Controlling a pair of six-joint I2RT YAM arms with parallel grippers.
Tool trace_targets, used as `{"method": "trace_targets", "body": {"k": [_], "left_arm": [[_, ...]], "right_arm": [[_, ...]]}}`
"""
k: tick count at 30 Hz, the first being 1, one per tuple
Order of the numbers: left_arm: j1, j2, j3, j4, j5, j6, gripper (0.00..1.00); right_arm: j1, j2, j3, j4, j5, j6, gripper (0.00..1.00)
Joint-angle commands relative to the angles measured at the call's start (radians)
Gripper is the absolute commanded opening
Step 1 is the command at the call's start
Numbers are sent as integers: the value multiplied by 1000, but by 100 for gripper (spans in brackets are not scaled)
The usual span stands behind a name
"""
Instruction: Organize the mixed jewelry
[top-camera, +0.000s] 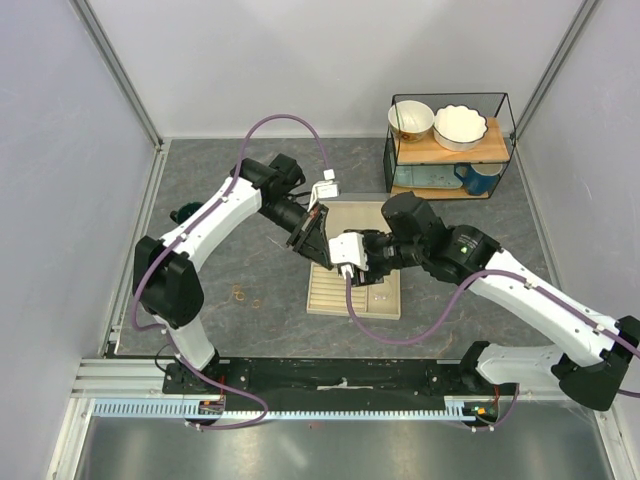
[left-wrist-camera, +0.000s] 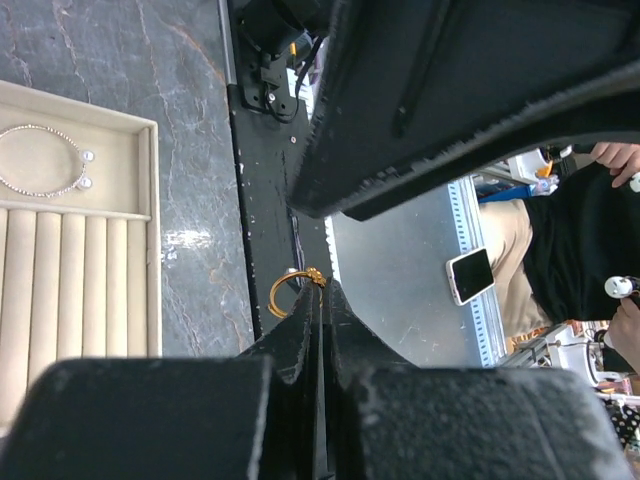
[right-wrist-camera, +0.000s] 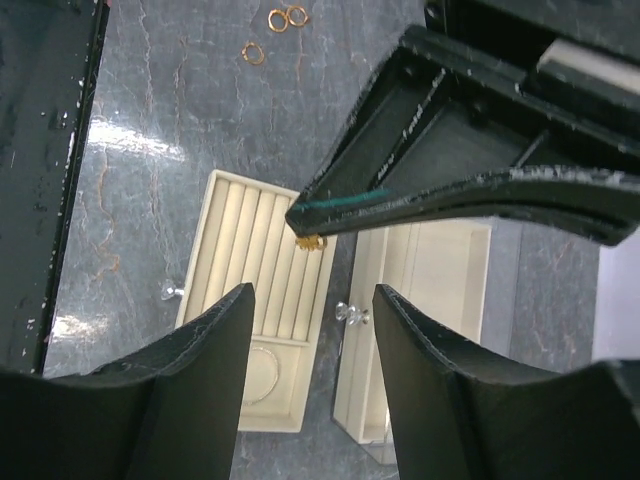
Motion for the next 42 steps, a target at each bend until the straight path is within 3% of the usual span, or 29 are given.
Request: {"method": "trace_targets", "body": {"k": [1,42], "left_arm": [[-13,-2,39,-77,-9,40,2],[-50,-6,19,-85,-18,36,2]], "right_arm": [[51,-30,-29,84,67,-15,58],[141,6,-80,131,138,-40,40]]}}
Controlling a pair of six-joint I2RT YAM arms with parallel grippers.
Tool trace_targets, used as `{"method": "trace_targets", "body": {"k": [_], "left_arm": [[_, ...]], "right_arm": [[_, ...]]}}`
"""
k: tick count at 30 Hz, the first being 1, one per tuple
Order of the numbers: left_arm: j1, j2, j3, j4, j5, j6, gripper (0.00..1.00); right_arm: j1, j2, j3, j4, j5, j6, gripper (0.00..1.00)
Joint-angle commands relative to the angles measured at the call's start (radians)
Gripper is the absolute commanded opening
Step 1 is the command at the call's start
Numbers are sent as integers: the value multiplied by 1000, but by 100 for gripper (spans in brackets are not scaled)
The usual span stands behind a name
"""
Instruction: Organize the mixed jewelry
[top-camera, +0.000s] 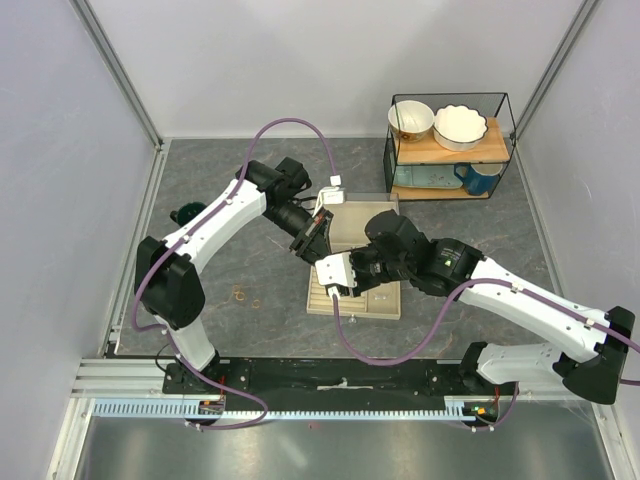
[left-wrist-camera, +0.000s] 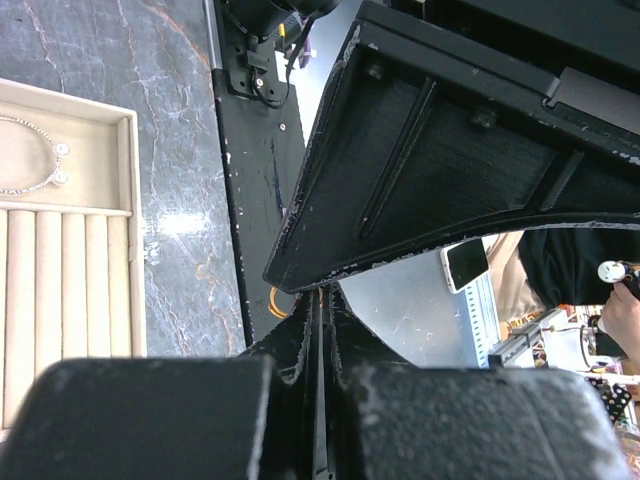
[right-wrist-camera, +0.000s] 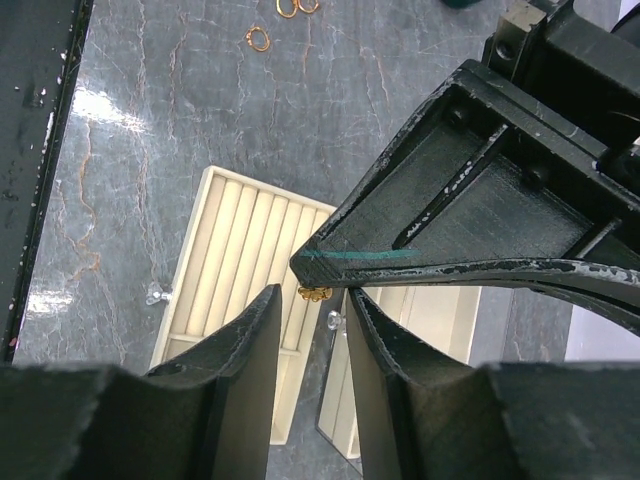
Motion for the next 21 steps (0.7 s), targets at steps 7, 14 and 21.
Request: {"method": "trace_targets", "body": {"k": [7,14,21], "left_arm": [[-11,-2,19,-63,13,35,1],[-19,7,17,-63,14,29,1],[-28,22,23,-63,10,24,5]], "right_arm": [[10,2,8,37,-16,8,34],[10,2,16,43,-32,22,29],[10,4,21,46,-45,37,22]]}}
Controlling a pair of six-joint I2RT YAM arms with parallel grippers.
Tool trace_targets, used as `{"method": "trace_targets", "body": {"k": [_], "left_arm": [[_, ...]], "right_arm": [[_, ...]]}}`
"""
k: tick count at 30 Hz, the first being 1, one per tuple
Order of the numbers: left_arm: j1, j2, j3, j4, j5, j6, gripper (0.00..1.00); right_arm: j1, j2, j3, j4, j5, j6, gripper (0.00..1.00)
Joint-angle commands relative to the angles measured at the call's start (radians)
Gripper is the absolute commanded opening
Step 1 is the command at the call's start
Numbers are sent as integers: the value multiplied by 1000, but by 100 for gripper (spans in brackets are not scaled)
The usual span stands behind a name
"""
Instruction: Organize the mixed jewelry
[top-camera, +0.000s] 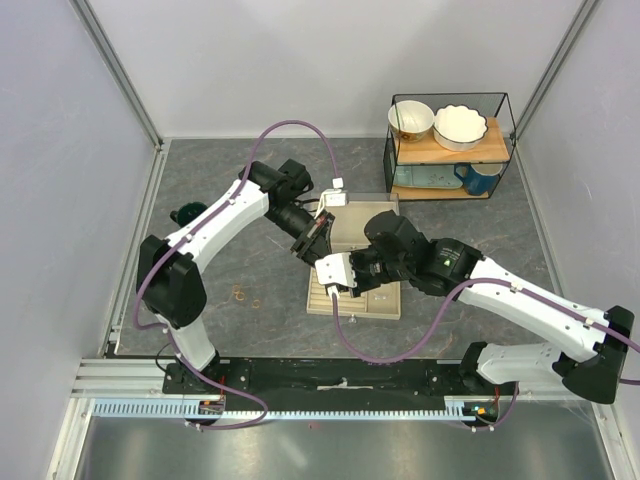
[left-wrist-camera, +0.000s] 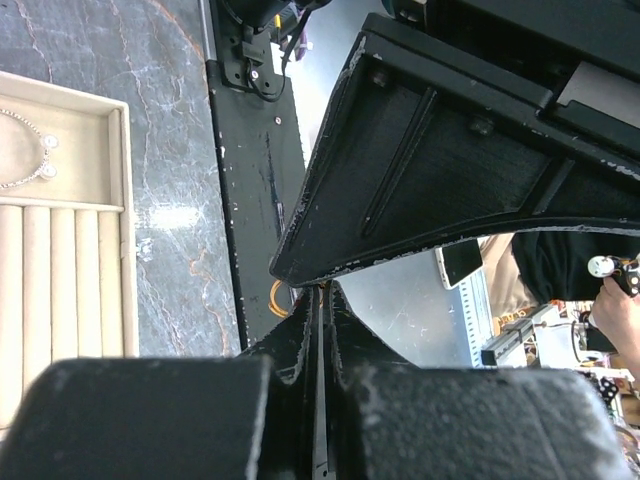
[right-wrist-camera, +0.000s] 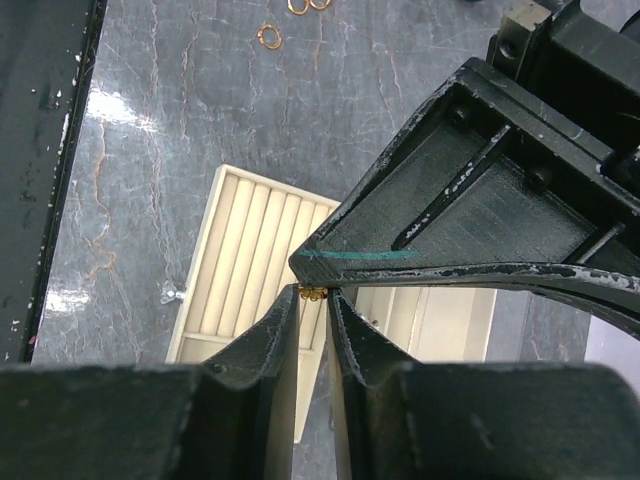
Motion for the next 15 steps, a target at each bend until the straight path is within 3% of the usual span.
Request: {"method": "trace_targets", "body": {"k": [1,6,15], "left_arm": [[-17,14,25,-53,14,23,6],[-18,16,26,-55,13,22,18],[-17,8,28,-49,4,17,23]], "right_arm": [[10,2,22,52,-39,20,20],[12,-1,21,52,-27,20,9],[10,-6,8,51,5,23,0]]}}
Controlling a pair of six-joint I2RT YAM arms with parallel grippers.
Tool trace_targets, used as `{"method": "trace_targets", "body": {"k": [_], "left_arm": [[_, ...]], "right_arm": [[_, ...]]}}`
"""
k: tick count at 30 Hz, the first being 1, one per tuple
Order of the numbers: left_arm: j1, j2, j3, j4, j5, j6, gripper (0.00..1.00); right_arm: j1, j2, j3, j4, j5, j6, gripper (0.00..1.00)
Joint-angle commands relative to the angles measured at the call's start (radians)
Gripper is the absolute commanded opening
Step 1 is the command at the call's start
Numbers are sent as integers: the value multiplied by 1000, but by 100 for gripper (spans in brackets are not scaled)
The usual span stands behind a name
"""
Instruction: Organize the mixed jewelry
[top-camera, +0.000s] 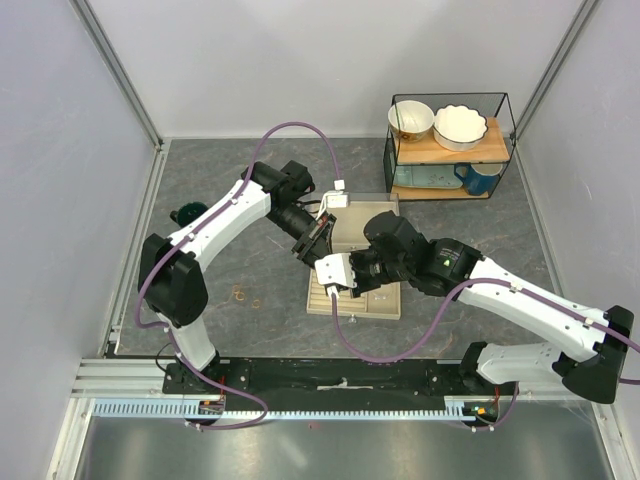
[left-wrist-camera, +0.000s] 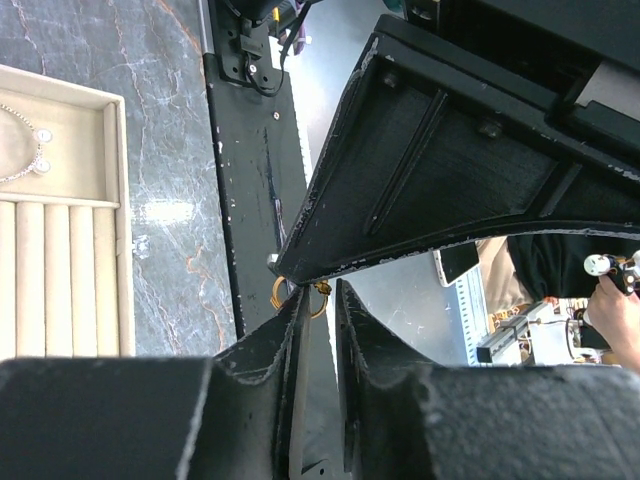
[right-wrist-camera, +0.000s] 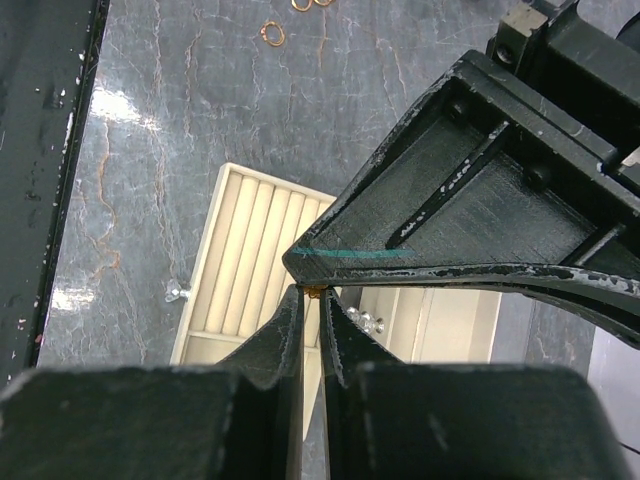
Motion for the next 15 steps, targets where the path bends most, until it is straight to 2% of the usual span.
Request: {"method": "trace_targets", "body": {"k": [1,15], "left_arm": [[-9,-6,29,-35,9,15,23],[60,-44,48,11,-2,-18,29]], "right_arm": [[6,-8,7,60,8,7,0],[3,-30,-30,35,26,-6,0]]}}
